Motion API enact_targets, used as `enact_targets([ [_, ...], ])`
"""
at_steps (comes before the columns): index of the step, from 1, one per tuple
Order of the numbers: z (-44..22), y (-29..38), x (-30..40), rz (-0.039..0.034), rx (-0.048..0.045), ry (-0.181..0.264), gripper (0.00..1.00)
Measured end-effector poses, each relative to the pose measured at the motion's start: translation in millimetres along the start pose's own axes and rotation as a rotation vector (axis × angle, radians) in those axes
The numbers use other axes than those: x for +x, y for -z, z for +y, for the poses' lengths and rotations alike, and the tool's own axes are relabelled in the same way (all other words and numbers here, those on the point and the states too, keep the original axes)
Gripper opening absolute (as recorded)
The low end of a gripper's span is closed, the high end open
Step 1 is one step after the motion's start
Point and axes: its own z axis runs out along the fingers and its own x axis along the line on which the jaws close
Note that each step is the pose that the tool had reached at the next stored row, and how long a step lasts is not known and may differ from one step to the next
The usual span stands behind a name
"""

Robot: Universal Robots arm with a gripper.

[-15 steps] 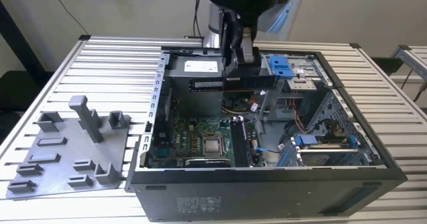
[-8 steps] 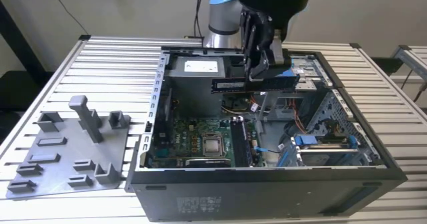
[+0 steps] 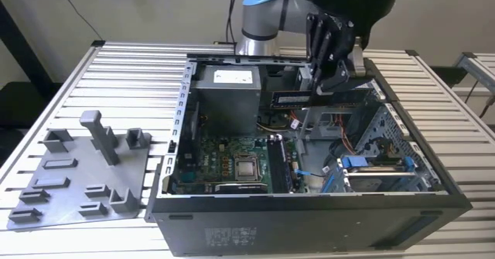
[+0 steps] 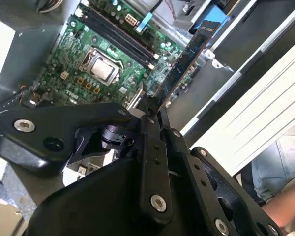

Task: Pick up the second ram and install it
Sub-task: 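Pick up the second ram and move it above second insertion slot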

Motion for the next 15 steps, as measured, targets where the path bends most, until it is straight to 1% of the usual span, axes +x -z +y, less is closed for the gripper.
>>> enact_targets([
  [4,-14.6,-0.8,0.9,0.0,0.0001,-0.001,0.14],
  [7,-22.6,-1.2,1.3,-0.0002,0.0002,-0.002,0.14],
  [9,-24.5,-1.3,1.5,-0.0002,0.0001,-0.003,0.14],
  [15,-24.6,-1.3,1.3,0.0,0.0001,-0.004,0.14],
])
